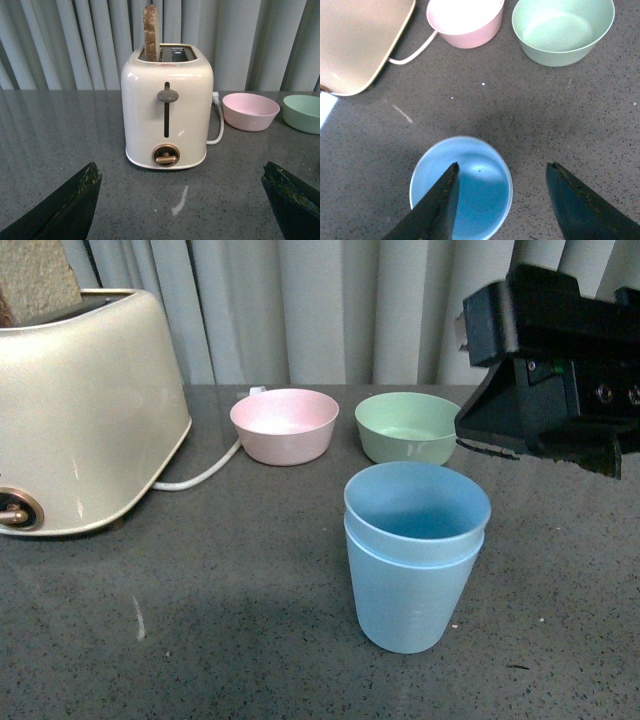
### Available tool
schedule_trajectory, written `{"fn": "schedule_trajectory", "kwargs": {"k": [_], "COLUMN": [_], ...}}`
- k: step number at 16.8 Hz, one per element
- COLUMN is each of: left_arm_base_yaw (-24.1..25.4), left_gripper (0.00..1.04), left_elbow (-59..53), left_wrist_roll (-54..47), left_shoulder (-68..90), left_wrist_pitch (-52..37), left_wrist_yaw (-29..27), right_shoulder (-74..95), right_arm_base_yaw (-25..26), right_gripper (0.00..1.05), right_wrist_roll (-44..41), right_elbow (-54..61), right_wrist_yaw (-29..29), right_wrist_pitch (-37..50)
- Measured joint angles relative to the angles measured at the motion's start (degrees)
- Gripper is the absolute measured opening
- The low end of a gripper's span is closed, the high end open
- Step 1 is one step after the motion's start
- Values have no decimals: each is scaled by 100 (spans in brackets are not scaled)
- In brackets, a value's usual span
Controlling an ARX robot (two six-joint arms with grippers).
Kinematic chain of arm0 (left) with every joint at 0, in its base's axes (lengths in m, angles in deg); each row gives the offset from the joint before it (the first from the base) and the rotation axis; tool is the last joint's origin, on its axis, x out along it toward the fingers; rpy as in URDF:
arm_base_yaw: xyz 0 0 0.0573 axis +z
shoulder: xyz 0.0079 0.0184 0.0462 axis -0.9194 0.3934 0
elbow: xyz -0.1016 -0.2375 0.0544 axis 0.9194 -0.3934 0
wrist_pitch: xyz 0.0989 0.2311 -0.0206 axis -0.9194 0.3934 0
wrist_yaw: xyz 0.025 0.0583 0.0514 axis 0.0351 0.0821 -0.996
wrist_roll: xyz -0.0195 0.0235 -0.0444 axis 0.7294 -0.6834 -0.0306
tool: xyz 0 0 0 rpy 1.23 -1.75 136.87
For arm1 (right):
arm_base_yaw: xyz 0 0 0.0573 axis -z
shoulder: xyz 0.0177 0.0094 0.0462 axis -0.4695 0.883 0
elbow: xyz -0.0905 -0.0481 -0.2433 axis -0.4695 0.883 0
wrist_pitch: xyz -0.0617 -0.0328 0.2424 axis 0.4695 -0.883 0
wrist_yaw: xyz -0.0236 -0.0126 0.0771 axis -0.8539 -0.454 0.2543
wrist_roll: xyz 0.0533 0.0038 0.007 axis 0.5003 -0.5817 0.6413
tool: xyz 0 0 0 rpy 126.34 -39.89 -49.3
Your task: Stack blue cups with both arms
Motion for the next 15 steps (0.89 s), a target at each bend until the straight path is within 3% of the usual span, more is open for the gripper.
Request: {"fn": "schedule_trajectory", "kwargs": {"k": [2,5,9,12,13,14,15], "left_arm_base_yaw": [0,0,0,0,2,0,2], "left_gripper": [98,98,98,98,98,98,98], "left_elbow": [0,0,0,0,0,0,0], "left_wrist_roll": [0,0,0,0,-2,0,2], "left_shoulder": [0,0,0,0,0,0,0], "left_wrist_pitch": [0,2,0,0,2,0,2], "left_wrist_yaw": [0,2,2,0,4,2,-7], "right_shoulder": [-273,-999,-2310,-2970,-3259,-3812,-4288], "right_arm_base_yaw": [144,796,1786,2216,2179,2444,2586], "right_gripper": [70,100,98,98,89,76,65], "right_wrist_roll": [63,382,706,828,426,-201,-669], "right_elbow": [-4,321,1862,2747,3285,3812,4033], "right_wrist_yaw": [120,280,463,570,-28,-138,-299], "right_wrist_pitch": [9,472,1438,1497,2732,3477,3292]}}
